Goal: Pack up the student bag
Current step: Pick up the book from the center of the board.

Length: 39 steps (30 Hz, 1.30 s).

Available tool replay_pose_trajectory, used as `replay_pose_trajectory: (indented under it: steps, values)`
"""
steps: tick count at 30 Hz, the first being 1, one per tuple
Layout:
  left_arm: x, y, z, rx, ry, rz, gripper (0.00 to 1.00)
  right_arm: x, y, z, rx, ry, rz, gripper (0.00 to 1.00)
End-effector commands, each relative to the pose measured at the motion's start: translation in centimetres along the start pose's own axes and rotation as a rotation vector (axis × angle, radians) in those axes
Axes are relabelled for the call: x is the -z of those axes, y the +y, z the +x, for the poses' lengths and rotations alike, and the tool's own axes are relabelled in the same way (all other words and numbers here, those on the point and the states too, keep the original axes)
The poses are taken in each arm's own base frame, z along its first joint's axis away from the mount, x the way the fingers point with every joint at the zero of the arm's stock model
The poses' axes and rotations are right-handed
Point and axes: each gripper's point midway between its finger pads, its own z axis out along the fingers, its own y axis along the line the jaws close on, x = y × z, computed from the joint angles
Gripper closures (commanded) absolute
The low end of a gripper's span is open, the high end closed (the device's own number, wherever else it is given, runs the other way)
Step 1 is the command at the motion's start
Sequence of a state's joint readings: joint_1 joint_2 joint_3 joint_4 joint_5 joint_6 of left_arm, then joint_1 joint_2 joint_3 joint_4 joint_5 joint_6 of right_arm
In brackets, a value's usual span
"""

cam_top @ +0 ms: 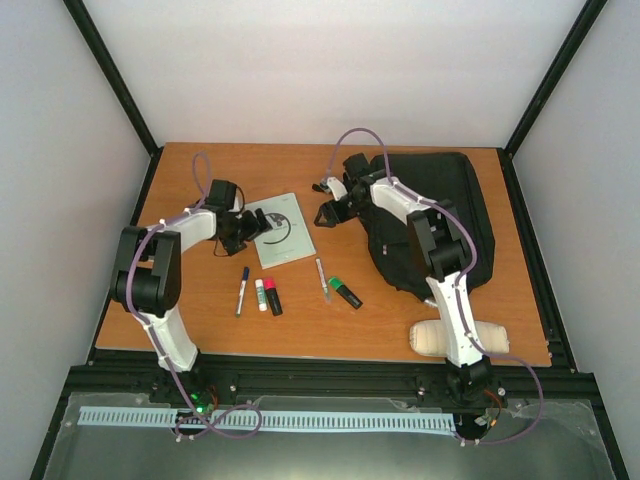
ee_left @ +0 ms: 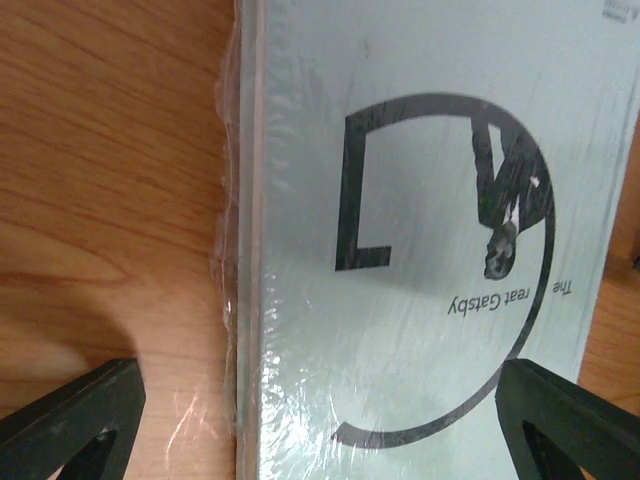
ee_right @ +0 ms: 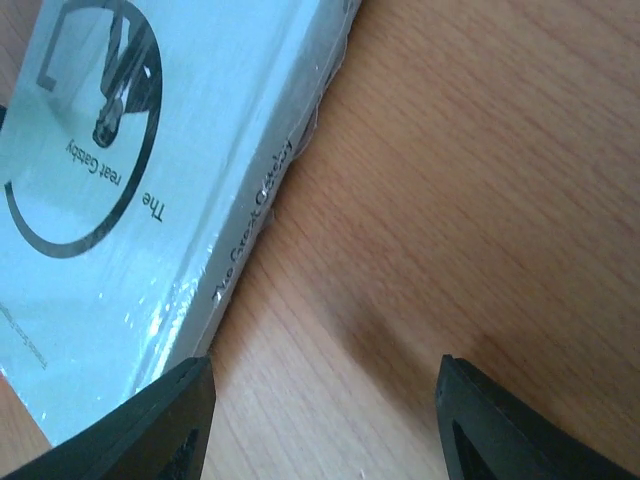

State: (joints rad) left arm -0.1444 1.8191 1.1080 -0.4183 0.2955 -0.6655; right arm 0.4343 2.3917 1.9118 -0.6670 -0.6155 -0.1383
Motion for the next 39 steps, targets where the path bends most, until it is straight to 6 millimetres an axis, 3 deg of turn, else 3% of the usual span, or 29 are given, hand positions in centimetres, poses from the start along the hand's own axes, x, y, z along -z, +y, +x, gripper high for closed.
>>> replay_pose_trajectory:
  steps: [1, 8, 14, 19, 26, 33, 39]
  values:
    - [-0.9, 1.3, -0.7, 0.096, -0.023, 0.033, 0.00, -1.0, 0.9, -0.5, -0.051, 0.010, -0.064, 0.39]
    - [-2.7, 3.1, -0.2, 0.169, 0.009, -0.022, 0.10, -2.9, 1.2, 0.4, -0.099, 0.046, -0.108, 0.37]
    - [-2.3, 4.9, 0.1, 0.159, 0.009, -0.136, 0.27, -4.1, 2.2, 1.1, -0.124, 0.069, -0.167, 0.36]
    - [-3.2, 4.6, 0.6, 0.136, 0.046, -0.126, 0.36, -5.4, 2.5, 1.6, -0.149, 0.093, -0.197, 0.34]
    - [-5.7, 3.4, 2.8, 0.112, 0.134, -0.092, 0.31, -6.3, 4.1, 2.2, -0.163, 0.113, -0.271, 0.32]
    - [-6.8, 3.5, 4.1, 0.122, 0.177, -0.085, 0.35, -5.1, 7.3, 0.6, -0.187, 0.072, -0.481, 0.29]
    - [-6.9, 3.2, 4.8, 0.115, 0.189, -0.075, 0.40, -1.4, 11.2, -2.4, -0.162, 0.008, -0.668, 0.29]
